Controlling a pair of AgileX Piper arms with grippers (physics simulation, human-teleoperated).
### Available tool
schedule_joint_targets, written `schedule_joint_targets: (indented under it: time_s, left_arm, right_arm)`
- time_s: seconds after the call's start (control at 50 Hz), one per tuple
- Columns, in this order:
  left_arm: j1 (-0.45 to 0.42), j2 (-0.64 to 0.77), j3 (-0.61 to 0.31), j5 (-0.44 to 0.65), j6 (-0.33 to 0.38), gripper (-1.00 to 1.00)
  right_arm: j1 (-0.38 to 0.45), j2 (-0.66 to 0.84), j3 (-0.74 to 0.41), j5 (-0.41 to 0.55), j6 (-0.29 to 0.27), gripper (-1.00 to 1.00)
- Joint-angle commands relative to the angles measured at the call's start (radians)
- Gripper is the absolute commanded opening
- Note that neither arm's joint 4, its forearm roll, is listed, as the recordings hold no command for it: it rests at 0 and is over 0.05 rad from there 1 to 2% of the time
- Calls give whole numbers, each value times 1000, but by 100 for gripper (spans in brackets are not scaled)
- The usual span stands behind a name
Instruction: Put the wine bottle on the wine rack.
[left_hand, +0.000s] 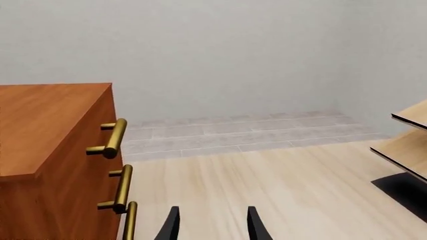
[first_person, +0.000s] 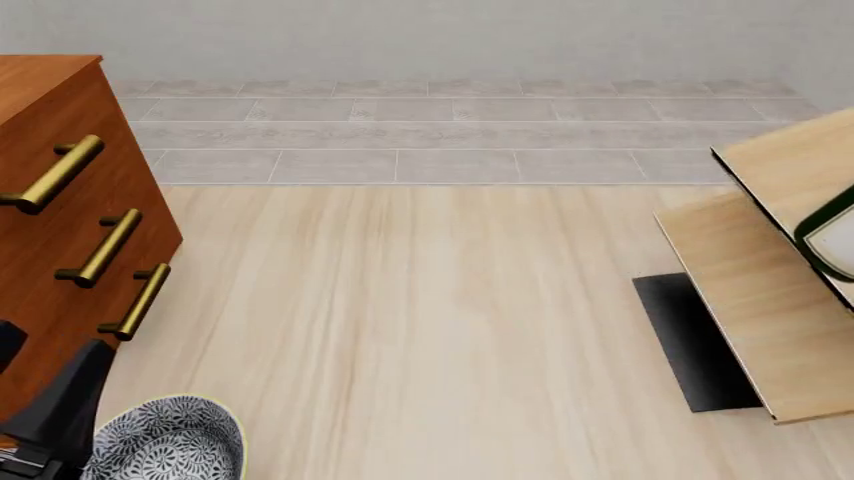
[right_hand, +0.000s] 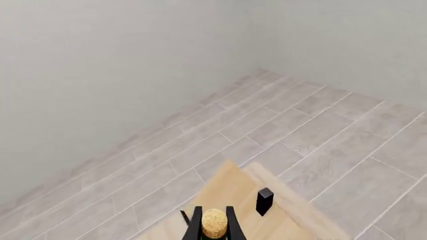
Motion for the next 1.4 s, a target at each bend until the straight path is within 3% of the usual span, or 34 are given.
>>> schedule_joint_targets:
  time_s: [0.02, 0.84, 1.4]
  left_arm:
    - [4, 0, -4, 7, -2, 100]
    - [13, 0, 12, -5, -7, 100]
    - [21, 0, 29, -15, -15, 100]
  right_arm:
    - [-25, 12, 21, -35, 11, -100]
    - [-96, 68, 123, -138, 13, -100]
    - [-182, 188, 190, -255, -17, -100]
